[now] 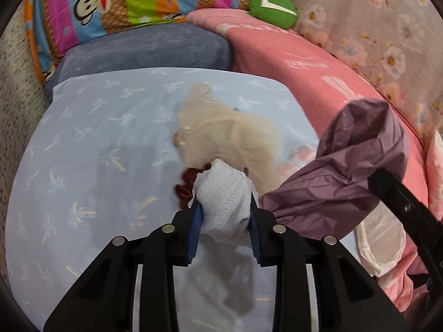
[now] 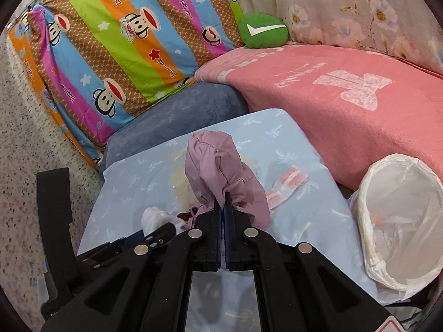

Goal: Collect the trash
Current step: 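Carry the sock and purple cloth over the white bin and open both grippers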

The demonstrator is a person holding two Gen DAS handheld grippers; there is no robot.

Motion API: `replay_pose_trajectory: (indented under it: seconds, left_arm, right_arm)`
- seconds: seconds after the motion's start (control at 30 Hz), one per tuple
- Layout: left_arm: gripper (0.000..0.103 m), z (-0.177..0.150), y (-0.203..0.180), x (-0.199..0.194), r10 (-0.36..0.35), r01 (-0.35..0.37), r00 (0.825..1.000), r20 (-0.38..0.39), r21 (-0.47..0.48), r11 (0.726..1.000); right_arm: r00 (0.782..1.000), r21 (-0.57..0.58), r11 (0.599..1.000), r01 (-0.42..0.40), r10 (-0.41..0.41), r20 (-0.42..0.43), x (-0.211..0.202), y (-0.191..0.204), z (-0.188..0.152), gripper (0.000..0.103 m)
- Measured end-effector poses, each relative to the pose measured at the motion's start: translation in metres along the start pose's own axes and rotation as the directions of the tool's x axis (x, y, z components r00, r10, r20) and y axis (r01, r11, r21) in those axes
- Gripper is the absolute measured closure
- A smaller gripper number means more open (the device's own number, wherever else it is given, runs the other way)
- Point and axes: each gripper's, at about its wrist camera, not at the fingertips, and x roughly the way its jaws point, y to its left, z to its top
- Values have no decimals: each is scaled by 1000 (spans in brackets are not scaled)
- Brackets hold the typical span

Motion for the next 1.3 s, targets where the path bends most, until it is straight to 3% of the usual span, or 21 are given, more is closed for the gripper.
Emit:
replay_pose_trajectory:
  seconds: [0.5,0.77,1.1,1.2,1.3]
  left_arm:
    - [73,-5,-101,-12,-192,192,981,-17,176,965]
    - [72,-12,-161,0,-260,272,962,-77,276,922]
    - [71,-24,-209,14,-308,342,940,-148,358,869]
    - [66,-26,-219,17,-317,357,934,-166,368,859]
    - [44,-26,-223,18,-320,360,933,-167,363,860]
  right_arm:
    - [982,158,981,109,-131,135,-75,-105,15,101]
    - [965,245,955,167,-209,158,-99,-163,14,101]
    - [953,306,929,209,-264,148,-109,-202,4,101]
    - [951,318,923,216,-273,144,-110,-209,2,101]
    - [950,327,919,222,-279,138,-110,-213,0,101]
